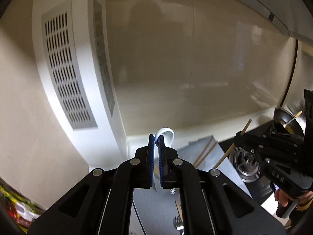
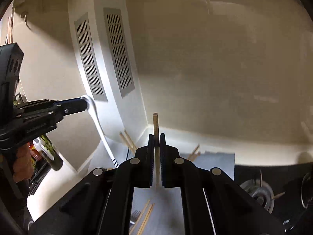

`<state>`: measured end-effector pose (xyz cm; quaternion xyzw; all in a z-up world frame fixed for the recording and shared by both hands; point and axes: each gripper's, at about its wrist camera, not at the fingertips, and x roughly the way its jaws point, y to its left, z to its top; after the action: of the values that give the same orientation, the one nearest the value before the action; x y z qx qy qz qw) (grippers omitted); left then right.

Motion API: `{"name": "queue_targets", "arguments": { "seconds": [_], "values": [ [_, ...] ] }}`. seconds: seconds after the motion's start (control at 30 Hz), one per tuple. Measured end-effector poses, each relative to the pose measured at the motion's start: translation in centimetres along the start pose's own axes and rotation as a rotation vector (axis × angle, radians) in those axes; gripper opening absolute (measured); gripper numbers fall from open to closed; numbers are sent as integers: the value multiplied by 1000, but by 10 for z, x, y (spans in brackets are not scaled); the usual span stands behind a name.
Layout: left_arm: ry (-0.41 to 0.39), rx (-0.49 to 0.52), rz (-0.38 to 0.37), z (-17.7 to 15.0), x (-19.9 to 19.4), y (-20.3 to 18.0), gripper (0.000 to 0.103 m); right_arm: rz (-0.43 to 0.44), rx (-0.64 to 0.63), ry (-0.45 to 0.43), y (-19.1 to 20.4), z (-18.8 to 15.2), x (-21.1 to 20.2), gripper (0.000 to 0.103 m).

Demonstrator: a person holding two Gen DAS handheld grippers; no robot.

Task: Organize utensils
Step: 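Lift the spoon and chopstick with both tools and carry them above the clear holder, then drop the spoon and chopstick into the clear holder by opening both tools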

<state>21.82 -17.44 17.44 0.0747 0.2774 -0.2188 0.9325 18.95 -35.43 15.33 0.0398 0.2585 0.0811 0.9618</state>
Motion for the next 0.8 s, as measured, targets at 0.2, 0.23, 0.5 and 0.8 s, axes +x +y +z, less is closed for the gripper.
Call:
{"name": "queue_targets", "arguments": {
  "seconds": [0.2, 0.23, 0.5, 0.8],
  "values": [
    [-51, -25, 0, 28, 13, 0, 4, 6, -11, -51, 0, 29, 5, 6],
    [-51, -28, 0, 30, 17, 0, 4, 3, -17, -56, 0, 31, 8, 6],
    [22, -61, 12, 15, 66, 3, 4, -60, 3, -2, -13, 20, 48, 6],
    [148, -87, 60, -26, 122, 5, 4, -77, 10, 63, -14, -6, 71, 6]
  ]
}}
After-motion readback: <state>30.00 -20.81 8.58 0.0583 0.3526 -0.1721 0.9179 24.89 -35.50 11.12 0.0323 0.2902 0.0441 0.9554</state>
